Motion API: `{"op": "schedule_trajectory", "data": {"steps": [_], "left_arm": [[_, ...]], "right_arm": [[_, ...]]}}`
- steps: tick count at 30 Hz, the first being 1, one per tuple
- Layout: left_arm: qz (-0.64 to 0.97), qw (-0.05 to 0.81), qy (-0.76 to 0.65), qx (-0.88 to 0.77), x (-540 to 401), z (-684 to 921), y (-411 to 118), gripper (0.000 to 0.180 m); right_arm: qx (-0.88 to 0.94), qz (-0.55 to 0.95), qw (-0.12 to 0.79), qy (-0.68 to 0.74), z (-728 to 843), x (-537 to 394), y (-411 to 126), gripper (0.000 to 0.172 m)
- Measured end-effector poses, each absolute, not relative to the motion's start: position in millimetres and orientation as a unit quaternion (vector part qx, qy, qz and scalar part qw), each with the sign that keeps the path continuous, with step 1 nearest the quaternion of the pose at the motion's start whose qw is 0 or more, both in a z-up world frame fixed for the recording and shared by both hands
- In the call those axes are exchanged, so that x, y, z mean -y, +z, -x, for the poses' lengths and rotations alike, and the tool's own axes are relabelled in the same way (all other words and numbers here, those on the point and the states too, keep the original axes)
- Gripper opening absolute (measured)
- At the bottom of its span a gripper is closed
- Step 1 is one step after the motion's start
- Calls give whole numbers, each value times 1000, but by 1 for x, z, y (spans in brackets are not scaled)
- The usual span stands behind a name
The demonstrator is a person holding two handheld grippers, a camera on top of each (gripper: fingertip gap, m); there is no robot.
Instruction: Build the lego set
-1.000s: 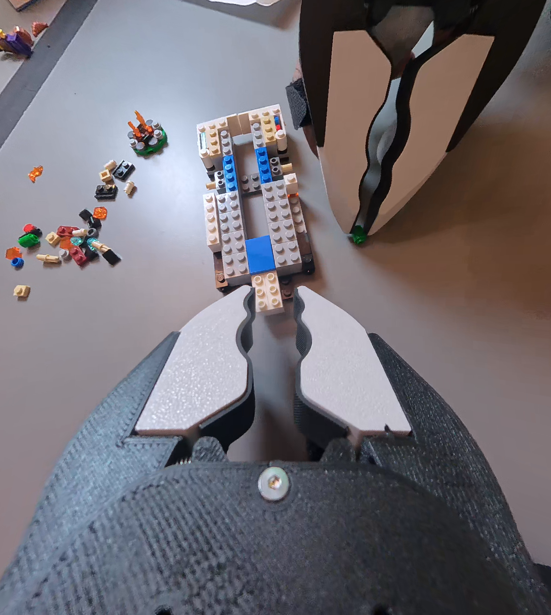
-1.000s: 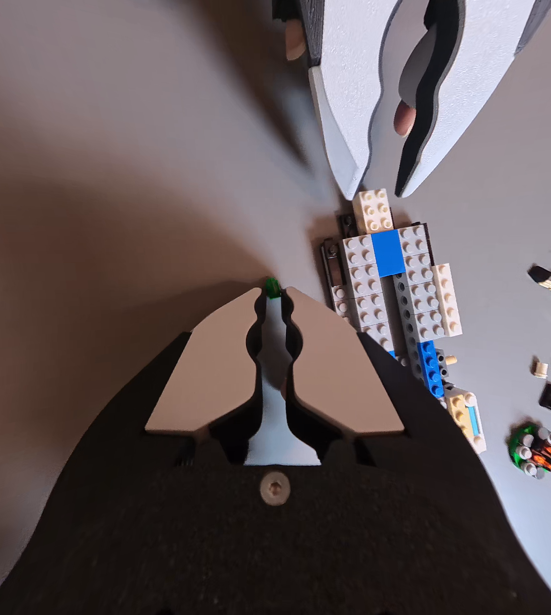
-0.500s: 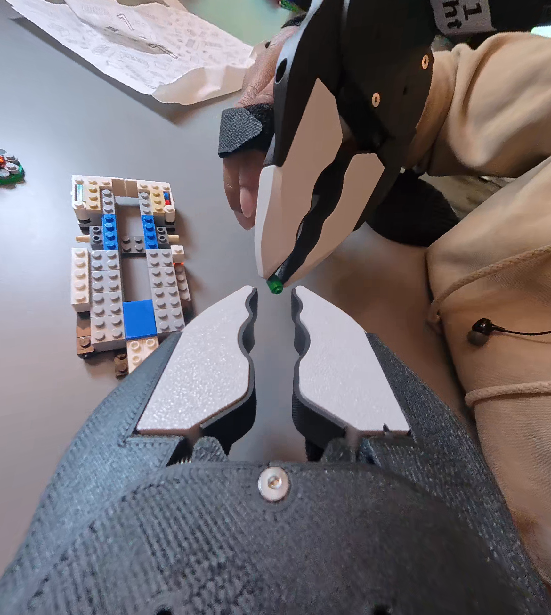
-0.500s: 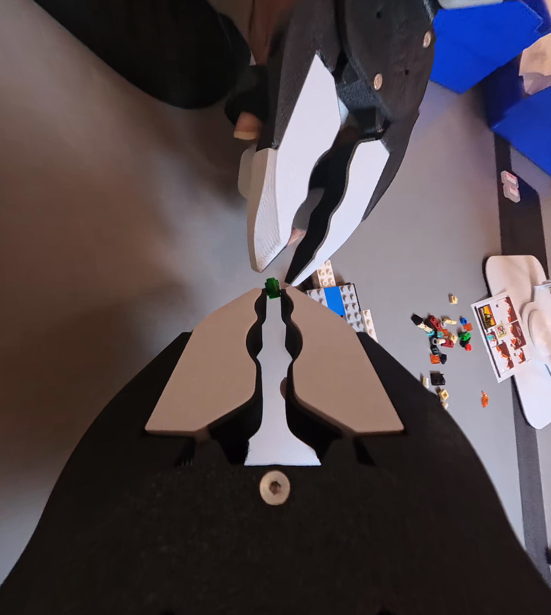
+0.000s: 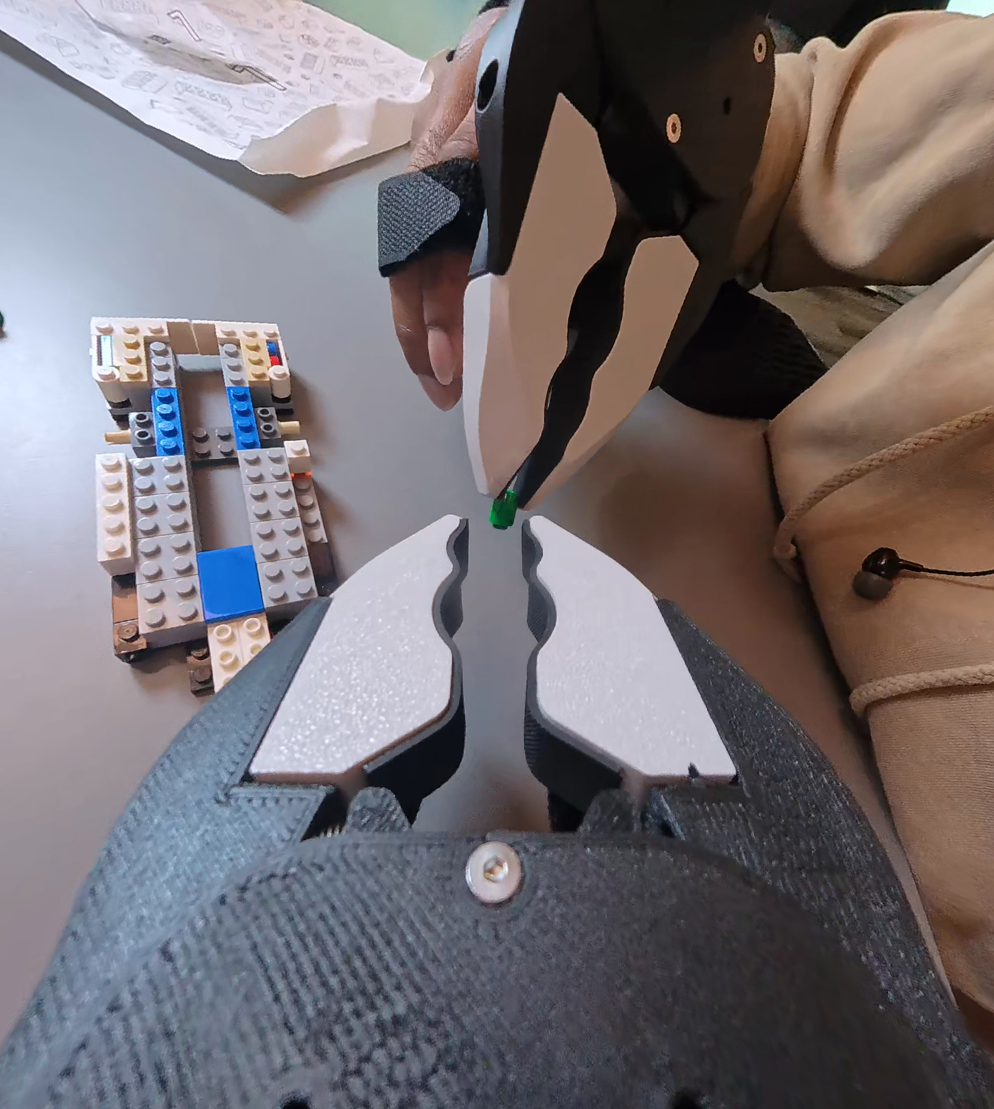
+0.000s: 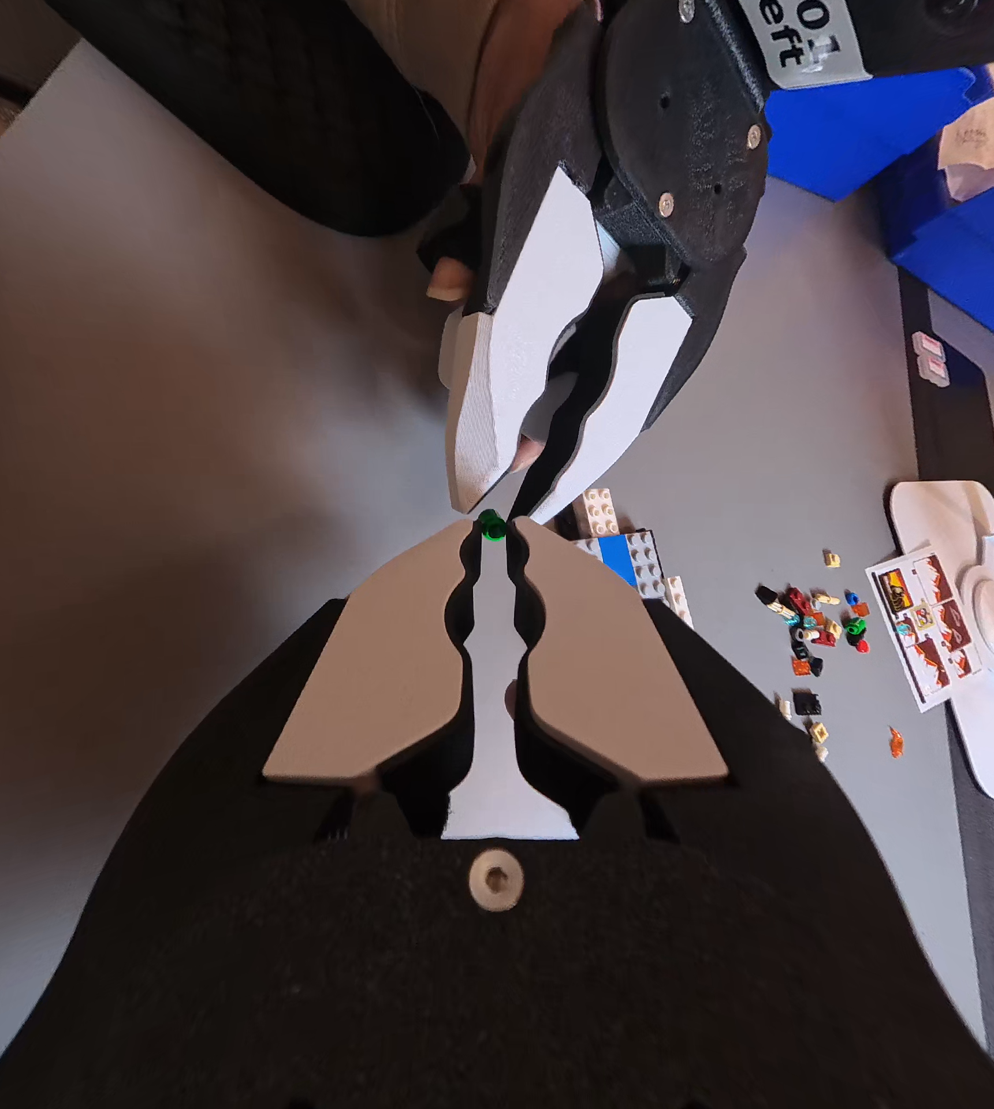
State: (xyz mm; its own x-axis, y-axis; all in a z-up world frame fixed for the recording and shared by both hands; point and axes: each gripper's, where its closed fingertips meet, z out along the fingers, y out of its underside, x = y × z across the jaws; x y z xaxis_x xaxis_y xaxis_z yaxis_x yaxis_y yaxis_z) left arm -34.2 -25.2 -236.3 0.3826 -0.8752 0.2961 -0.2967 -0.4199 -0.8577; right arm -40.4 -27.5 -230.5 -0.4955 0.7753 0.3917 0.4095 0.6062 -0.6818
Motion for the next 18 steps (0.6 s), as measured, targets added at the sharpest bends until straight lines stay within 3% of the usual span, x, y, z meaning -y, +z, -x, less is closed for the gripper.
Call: {"op": "schedule_trajectory", "data": {"steps": [5,13,18], "left_arm": [[734,369,-398,-408,30,31,-235,8],[742,377,-357,-424,26,34,-243,11],[754,424,-303,-400,6,52,-237,13]], "right_arm": [[824,359,341,276,42,32,-229,8],[809,386,321,306,37,29,-234,8],[807,437,299,261,18,-1,-250,8]]}}
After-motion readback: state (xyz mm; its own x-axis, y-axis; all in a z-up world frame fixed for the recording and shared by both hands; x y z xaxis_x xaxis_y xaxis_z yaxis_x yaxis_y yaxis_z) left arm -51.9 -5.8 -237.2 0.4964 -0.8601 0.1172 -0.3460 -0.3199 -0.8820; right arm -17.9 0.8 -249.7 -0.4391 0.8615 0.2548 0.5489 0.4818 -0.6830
